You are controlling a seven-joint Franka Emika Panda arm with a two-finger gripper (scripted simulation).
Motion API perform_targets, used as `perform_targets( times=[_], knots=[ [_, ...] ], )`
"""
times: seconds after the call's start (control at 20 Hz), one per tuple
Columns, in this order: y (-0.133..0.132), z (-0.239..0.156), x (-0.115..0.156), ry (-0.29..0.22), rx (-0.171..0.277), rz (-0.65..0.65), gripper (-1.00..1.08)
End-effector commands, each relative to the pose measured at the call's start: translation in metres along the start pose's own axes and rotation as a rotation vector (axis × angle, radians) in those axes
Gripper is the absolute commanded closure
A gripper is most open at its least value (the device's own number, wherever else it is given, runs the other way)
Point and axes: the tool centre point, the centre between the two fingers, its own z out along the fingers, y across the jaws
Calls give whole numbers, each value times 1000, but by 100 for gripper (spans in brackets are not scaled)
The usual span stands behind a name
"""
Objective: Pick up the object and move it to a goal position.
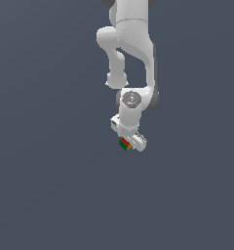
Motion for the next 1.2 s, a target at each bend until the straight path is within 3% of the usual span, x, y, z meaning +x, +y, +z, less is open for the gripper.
perform_targets(
  times=[0.0,0.7,1.15],
  knots=[
    [-1,1,0,1,1,0,108],
    [-3,-5,-1,1,2,0,108],
    [-21,-51,-14,1,2,1,108]
  ],
)
